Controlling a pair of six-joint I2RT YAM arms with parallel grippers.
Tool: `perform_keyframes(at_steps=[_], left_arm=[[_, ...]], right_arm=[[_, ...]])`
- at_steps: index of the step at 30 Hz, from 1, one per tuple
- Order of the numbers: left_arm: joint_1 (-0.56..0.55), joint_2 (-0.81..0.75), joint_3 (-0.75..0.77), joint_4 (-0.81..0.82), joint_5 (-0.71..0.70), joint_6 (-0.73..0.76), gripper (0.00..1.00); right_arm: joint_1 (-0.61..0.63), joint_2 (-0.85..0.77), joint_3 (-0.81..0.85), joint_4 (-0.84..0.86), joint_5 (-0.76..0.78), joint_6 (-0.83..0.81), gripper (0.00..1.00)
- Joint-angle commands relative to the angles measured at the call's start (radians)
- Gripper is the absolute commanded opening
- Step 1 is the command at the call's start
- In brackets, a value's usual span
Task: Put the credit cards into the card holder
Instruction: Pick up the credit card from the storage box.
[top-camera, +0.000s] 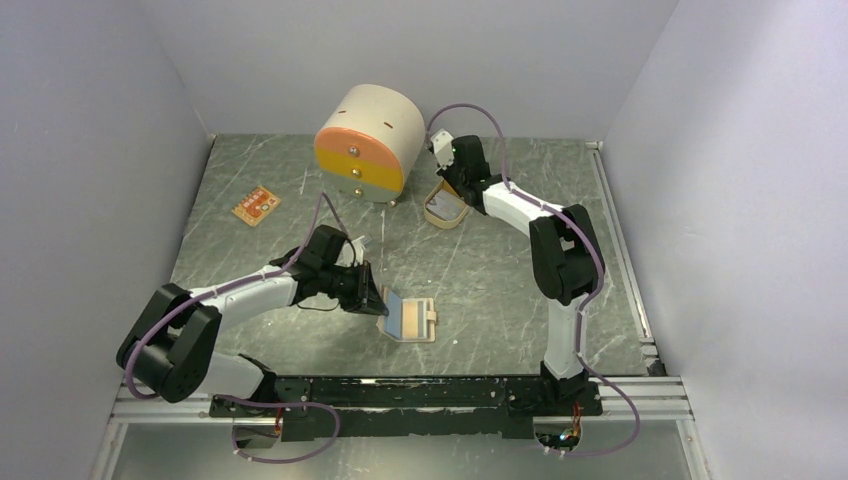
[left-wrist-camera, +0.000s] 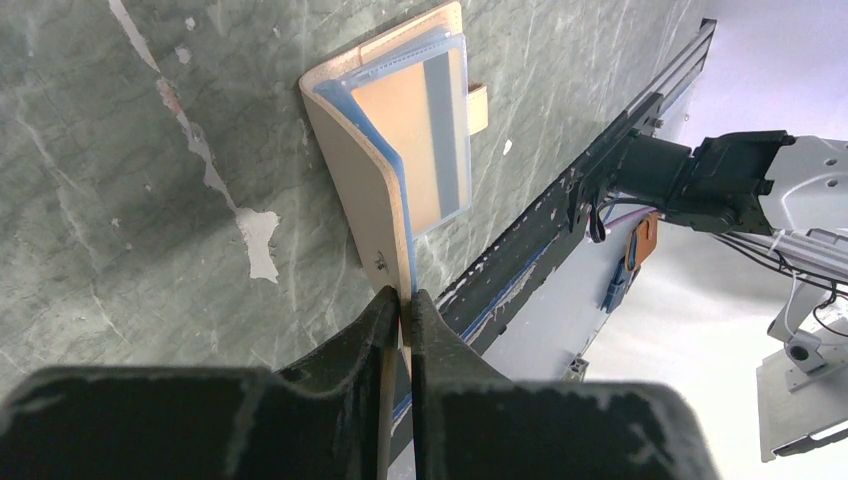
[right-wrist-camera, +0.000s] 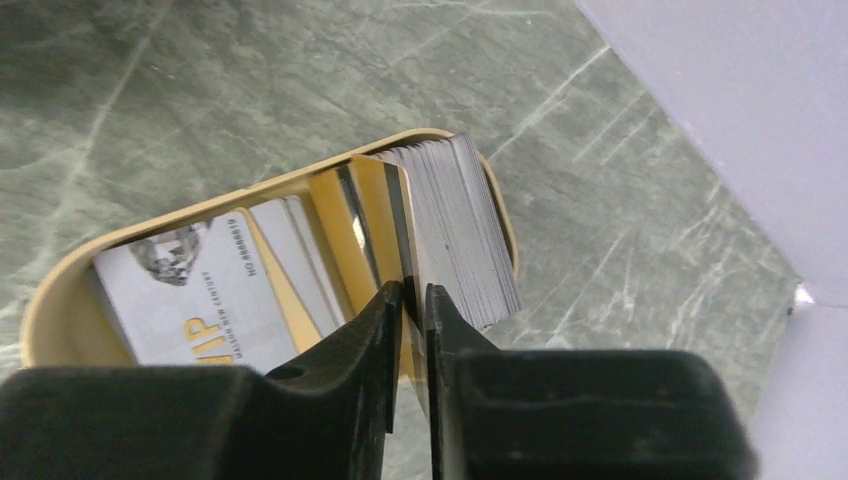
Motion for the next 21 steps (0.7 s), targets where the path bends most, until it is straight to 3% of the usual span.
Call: perform_keyframes(at_steps=[1, 9, 21], left_arm=[[-0.010, 0.011, -0.010, 0.040, 0.029, -0.012, 0.14], [-0.009, 0.012, 0.007, 0.011, 0.010, -0.003, 0.14], [-0.010, 0.018, -0.004, 0.021, -0.027, -0.043, 0.21]], right_arm=[[-0.016, -0.030, 0.046, -0.070, -0.060, 0.032, 0.11], [-0.013, -0.066, 0.025, -0.146, -0.125, 0.081, 0.00], [-0.010, -0.222, -0.051, -0.253, -0.141, 0.276, 0.00]])
